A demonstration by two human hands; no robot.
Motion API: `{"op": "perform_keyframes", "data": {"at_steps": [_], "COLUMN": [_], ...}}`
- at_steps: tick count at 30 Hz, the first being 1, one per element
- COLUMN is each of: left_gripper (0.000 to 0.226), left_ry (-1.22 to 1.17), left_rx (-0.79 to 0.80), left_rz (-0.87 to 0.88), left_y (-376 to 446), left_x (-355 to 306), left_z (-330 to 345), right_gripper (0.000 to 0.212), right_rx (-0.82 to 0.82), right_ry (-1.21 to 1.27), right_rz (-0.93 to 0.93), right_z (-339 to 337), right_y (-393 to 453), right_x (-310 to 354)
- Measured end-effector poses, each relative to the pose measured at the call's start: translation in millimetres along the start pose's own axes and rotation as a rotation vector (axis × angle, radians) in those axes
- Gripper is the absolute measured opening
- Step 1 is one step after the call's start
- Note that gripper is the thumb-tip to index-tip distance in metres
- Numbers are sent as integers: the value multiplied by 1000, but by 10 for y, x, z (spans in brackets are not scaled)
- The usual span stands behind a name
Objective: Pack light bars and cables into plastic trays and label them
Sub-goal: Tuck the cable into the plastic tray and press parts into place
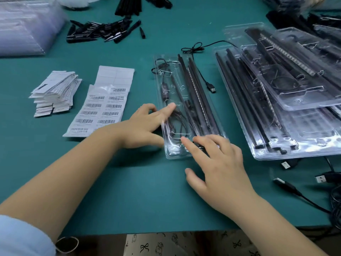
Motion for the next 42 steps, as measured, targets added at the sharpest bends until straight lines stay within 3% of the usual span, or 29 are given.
{"op": "perform_keyframes", "data": {"at_steps": [2, 4, 7, 13, 18, 22, 27, 37, 42], "left_gripper": [78, 65, 67, 57, 65, 64, 66, 74, 42], "left_ry": [-119, 24, 269, 317, 280, 268, 224, 244, 272], "left_rx": [-32, -68, -136, -215, -252, -277, -316, -263, -192], "left_rz": [-16, 4, 25, 20, 21, 29, 28, 3, 12], "left_y": [-15, -20, -25, -10, -18, -22, -14, -18, 4], "left_x": [56, 33, -44, -98, -91, -106, -137, -122, -142], "left_z": [-18, -64, -96, -104, -123, -145, -178, -155, -63], "right_gripper": [53, 53, 55, 38, 65, 73, 91, 103, 103], "right_rx": [4, 11, 5, -176, 47, 194, 374, 396, 376], "right_ry": [3, 14, 71, 253, 17, -107, -61, 88, 121], "right_rz": [-4, -8, -1, -48, -31, 33, 37, -21, -61], "right_z": [9, 25, 23, -221, 88, 276, 488, 506, 474], "right_y": [-10, -19, -42, -280, -331, -267, -163, -8, 53], "right_x": [1, 7, -4, 64, 330, 380, 430, 488, 482]}}
Point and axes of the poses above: each hand's wrist, its own y-axis towards the middle knuckle, its own z-axis out of the palm, x = y × z, the point moved 10 cm from there along y, towards the middle knuckle, and after that the axes turned 10 degrees about z, right-handed, at the moved point
